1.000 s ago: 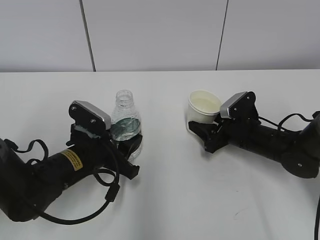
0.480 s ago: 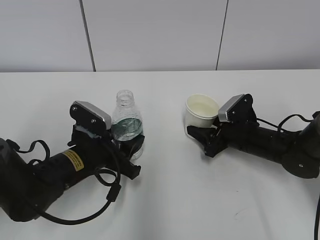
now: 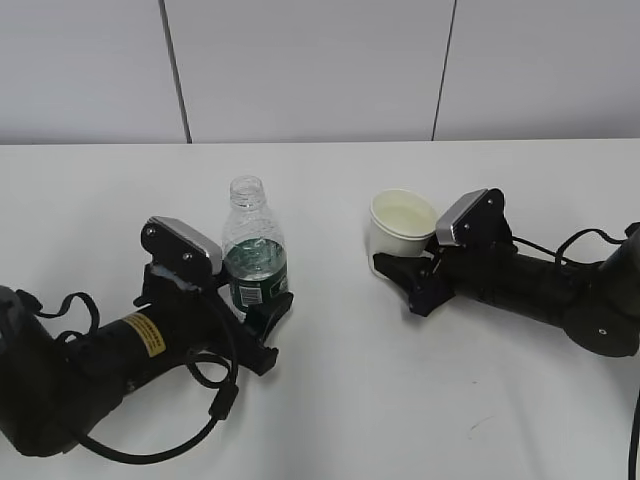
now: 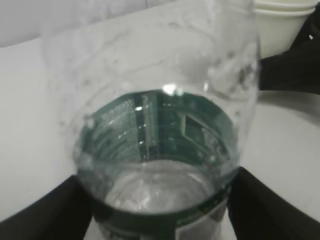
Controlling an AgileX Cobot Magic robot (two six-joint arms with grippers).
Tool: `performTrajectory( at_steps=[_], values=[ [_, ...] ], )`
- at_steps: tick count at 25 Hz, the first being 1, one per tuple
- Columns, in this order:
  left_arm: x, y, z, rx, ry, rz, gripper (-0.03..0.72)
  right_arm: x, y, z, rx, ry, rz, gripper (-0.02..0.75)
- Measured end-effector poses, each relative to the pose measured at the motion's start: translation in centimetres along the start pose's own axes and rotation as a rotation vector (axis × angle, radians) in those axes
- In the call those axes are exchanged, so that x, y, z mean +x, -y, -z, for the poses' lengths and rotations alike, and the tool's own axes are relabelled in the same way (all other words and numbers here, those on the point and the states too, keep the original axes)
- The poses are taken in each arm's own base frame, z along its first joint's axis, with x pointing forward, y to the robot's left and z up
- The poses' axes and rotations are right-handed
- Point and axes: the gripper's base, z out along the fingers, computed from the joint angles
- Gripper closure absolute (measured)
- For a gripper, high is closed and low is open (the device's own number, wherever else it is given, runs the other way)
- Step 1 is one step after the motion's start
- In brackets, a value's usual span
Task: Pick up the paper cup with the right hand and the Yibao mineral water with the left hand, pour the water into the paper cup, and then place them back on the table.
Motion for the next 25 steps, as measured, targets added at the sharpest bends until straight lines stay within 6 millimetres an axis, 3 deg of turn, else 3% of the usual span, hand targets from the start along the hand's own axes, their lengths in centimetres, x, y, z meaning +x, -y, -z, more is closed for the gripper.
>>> performTrajectory(
  at_steps=[5, 12, 19, 25],
  values=[
    [1.0, -0.1, 1.5, -0.048, -0.058, 0.031, 0.187, 0.0, -0.1, 0.0, -0.015, -0.004, 0.008, 0.266],
    [-0.4, -0.4, 3.2, -0.091, -0.035, 0.046, 0.186, 0.2, -0.1, 0.0, -0.014, -0.023, 0.010, 0.262],
    [0.4, -0.2, 4.8, -0.102, -0.082, 0.057, 0.186, 0.3, -0.1, 0.0, -0.013, -0.035, -0.012, 0.104],
    [0.0, -0.5, 5.8, -0.154, -0.079, 0.078, 0.186, 0.6, -0.1, 0.0, -0.011, -0.072, -0.040, 0.083]
  ],
)
